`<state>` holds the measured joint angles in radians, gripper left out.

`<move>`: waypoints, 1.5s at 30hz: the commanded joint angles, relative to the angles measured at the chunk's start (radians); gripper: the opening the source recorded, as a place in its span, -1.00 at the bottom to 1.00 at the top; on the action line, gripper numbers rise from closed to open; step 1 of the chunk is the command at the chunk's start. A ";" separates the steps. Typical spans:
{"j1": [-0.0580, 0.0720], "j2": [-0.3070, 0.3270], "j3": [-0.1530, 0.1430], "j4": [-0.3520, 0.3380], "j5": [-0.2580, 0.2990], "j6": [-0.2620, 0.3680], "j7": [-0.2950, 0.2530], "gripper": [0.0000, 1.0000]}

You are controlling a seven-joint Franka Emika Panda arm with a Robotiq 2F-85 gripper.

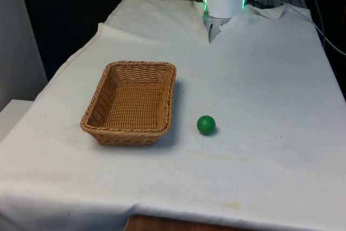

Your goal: Pick up the ball and place it into the basket.

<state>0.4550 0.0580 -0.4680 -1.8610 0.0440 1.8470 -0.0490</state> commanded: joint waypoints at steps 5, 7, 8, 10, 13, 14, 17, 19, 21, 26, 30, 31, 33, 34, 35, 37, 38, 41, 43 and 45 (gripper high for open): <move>-0.003 0.020 -0.002 -0.003 0.008 0.054 -0.018 1.00; -0.003 0.027 -0.002 -0.003 0.010 0.077 -0.024 1.00; -0.003 0.030 -0.002 -0.003 0.010 0.087 -0.026 1.00; -0.003 0.034 -0.002 -0.002 0.006 0.086 -0.024 1.00; -0.002 0.044 0.000 -0.011 0.013 0.140 -0.043 1.00; -0.002 0.047 0.001 -0.014 0.013 0.150 -0.047 1.00; -0.001 0.053 0.006 -0.026 0.014 0.180 -0.058 1.00; -0.001 0.059 0.010 -0.040 0.014 0.210 -0.070 1.00; -0.001 0.062 0.012 -0.044 0.015 0.220 -0.074 1.00; -0.002 0.077 0.018 -0.064 0.019 0.269 -0.096 1.00; -0.005 0.106 0.019 -0.070 0.032 0.309 -0.117 1.00; -0.007 0.116 0.018 -0.069 0.037 0.319 -0.123 1.00; -0.012 0.138 0.015 -0.064 0.049 0.337 -0.135 1.00; -0.015 0.158 0.010 -0.059 0.062 0.354 -0.146 1.00; -0.016 0.171 0.008 -0.055 0.070 0.363 -0.152 1.00; -0.017 0.193 0.002 -0.047 0.085 0.377 -0.163 1.00; -0.011 0.183 -0.002 -0.054 0.070 0.374 -0.153 1.00; -0.021 0.229 -0.005 -0.032 0.110 0.396 -0.182 1.00; -0.026 0.267 -0.011 -0.014 0.136 0.413 -0.200 1.00; -0.029 0.292 -0.014 -0.002 0.155 0.425 -0.212 1.00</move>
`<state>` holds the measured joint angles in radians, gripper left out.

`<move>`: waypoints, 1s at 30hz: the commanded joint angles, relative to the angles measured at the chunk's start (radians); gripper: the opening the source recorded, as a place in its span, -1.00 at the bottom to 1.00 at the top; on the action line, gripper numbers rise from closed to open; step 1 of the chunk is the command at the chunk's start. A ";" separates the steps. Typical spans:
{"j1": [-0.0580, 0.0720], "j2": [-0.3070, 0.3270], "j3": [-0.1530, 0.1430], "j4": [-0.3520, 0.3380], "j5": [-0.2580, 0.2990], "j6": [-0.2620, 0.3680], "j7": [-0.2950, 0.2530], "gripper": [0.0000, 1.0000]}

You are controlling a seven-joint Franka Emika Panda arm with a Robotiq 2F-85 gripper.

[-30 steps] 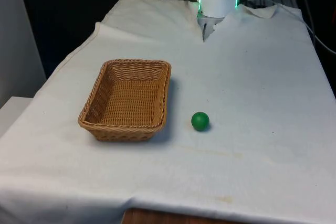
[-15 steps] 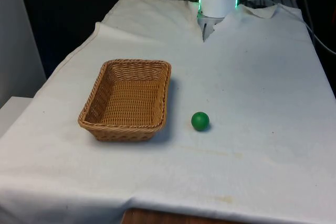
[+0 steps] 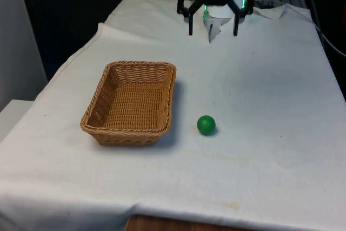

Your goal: Pick up the ball and place it into the basket.

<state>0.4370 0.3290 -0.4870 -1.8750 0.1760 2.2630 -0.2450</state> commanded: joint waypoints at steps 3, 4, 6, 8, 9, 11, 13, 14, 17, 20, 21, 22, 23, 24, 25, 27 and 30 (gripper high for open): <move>-0.013 0.048 0.002 0.026 0.042 0.020 -0.028 1.00; -0.016 0.073 0.000 0.040 0.060 0.029 -0.038 1.00; -0.019 0.098 -0.001 0.055 0.077 0.037 -0.048 1.00; -0.022 0.122 -0.002 0.070 0.094 0.044 -0.057 1.00; -0.024 0.135 -0.001 0.078 0.102 0.047 -0.061 1.00; -0.026 0.147 -0.001 0.085 0.110 0.050 -0.066 1.00; -0.029 0.171 -0.001 0.100 0.127 0.058 -0.074 1.00; -0.031 0.195 -0.001 0.115 0.142 0.064 -0.082 1.00; -0.034 0.231 -0.001 0.138 0.166 0.072 -0.092 1.00; -0.026 0.243 -0.011 0.143 0.167 0.073 -0.089 1.00; -0.037 0.276 -0.001 0.167 0.195 0.082 -0.104 1.00; -0.038 0.286 -0.001 0.174 0.202 0.083 -0.106 1.00; -0.039 0.296 -0.001 0.181 0.208 0.084 -0.109 1.00; -0.039 0.307 -0.001 0.187 0.214 0.087 -0.110 1.00; -0.040 0.318 0.000 0.194 0.220 0.089 -0.112 1.00; -0.040 0.337 0.000 0.205 0.233 0.092 -0.116 1.00; -0.040 0.355 0.001 0.214 0.247 0.099 -0.121 1.00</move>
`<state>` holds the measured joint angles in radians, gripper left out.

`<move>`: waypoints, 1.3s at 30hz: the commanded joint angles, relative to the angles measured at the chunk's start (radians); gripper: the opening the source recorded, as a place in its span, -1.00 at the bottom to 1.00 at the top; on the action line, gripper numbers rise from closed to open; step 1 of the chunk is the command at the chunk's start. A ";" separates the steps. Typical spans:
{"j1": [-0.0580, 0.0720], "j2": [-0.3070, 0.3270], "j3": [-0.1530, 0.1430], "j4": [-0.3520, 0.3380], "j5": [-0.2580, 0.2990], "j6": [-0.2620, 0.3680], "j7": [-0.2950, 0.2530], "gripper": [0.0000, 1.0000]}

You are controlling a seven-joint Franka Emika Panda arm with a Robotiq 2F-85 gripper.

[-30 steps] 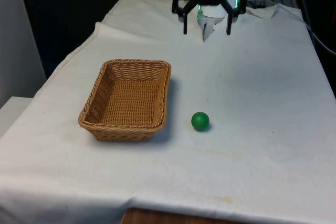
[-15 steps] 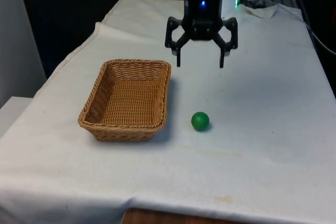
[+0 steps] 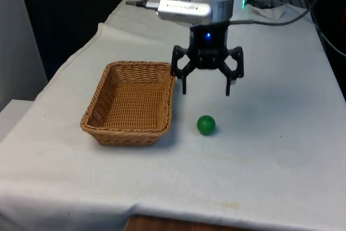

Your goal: Pick up the ball and place it into the basket.

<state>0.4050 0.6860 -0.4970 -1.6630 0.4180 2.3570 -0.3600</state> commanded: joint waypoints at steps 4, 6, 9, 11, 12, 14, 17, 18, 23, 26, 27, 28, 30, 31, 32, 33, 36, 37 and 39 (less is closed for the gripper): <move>-0.007 0.030 0.013 0.010 0.039 0.021 -0.021 1.00; -0.007 0.041 0.014 0.010 0.055 0.030 -0.030 1.00; -0.007 0.056 0.014 0.011 0.078 0.041 -0.043 1.00; -0.007 0.065 0.016 0.011 0.094 0.048 -0.052 1.00; -0.007 0.069 0.016 0.011 0.102 0.051 -0.057 1.00; -0.006 0.080 0.017 0.015 0.119 0.058 -0.065 1.00; 0.001 0.091 0.010 0.013 0.132 0.064 -0.069 1.00; -0.008 0.102 0.024 0.022 0.147 0.075 -0.078 1.00; -0.011 0.136 0.029 0.041 0.187 0.093 -0.097 1.00; -0.011 0.150 0.030 0.049 0.203 0.096 -0.106 1.00; -0.011 0.156 0.029 0.052 0.210 0.098 -0.109 1.00; -0.010 0.160 0.028 0.054 0.216 0.098 -0.112 1.00; -0.007 0.168 0.025 0.056 0.227 0.098 -0.118 1.00; -0.005 0.171 0.022 0.056 0.231 0.097 -0.122 1.00; -0.004 0.171 0.021 0.055 0.230 0.097 -0.122 1.00; -0.003 0.171 0.021 0.054 0.229 0.097 -0.123 1.00; -0.003 0.170 0.019 0.051 0.228 0.094 -0.124 1.00; -0.003 0.168 0.017 0.048 0.226 0.091 -0.124 1.00; -0.003 0.169 0.015 0.048 0.226 0.089 -0.125 1.00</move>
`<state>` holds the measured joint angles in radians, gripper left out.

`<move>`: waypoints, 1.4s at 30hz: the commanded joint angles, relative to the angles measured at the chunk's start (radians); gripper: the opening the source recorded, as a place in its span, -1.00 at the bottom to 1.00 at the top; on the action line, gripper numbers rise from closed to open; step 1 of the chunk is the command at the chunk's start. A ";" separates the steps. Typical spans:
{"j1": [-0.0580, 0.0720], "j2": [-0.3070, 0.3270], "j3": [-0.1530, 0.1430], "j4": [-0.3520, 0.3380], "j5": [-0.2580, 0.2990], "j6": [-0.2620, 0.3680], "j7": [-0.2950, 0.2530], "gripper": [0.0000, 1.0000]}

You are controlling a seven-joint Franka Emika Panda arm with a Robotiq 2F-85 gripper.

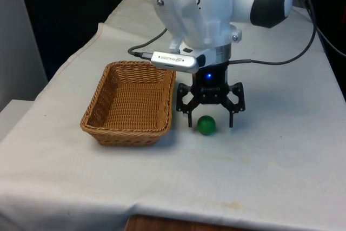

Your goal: Pick up the ball and place it into the basket.

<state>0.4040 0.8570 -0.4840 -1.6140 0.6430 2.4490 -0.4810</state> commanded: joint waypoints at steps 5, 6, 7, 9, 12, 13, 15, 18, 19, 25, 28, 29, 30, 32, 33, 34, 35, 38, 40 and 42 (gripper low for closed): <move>-0.003 0.002 0.003 0.001 0.002 -0.003 -0.005 1.00; -0.003 0.003 0.004 0.001 0.003 -0.002 -0.005 1.00; -0.003 0.004 0.004 0.001 0.003 -0.002 -0.005 1.00; -0.003 0.005 0.003 0.001 0.003 -0.002 -0.004 1.00; -0.002 0.006 0.003 0.001 0.003 -0.002 -0.003 0.65; 0.000 0.004 0.000 -0.001 0.000 -0.003 -0.001 0.46; -0.002 0.006 0.003 0.001 0.003 -0.001 -0.003 0.26; -0.002 0.006 0.003 0.001 0.003 -0.001 -0.003 -0.35; -0.002 0.006 0.003 0.001 0.003 -0.001 -0.003 -0.52; -0.002 0.006 0.003 0.001 0.003 -0.001 -0.003 -1.00; -0.002 0.007 0.003 0.001 0.003 -0.001 -0.003 -0.99; 0.000 0.001 0.000 0.000 0.000 -0.005 -0.001 -0.99; 0.002 -0.007 -0.005 -0.003 -0.003 -0.010 0.000 -0.99; 0.010 -0.026 -0.016 -0.010 -0.008 -0.020 0.003 -0.99; 0.004 -0.009 -0.009 0.001 -0.001 -0.011 -0.001 -0.99; 0.012 -0.032 -0.019 -0.012 -0.010 -0.024 0.003 -0.99; 0.014 -0.038 -0.021 -0.015 -0.011 -0.028 0.003 -0.99; 0.017 -0.060 -0.026 -0.024 -0.019 -0.039 0.004 -0.99; 0.019 -0.075 -0.028 -0.032 -0.025 -0.044 0.006 -0.99; 0.022 -0.099 -0.032 -0.043 -0.033 -0.051 0.006 -0.99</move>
<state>0.4180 0.7700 -0.5070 -1.6480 0.6210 2.4060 -0.4820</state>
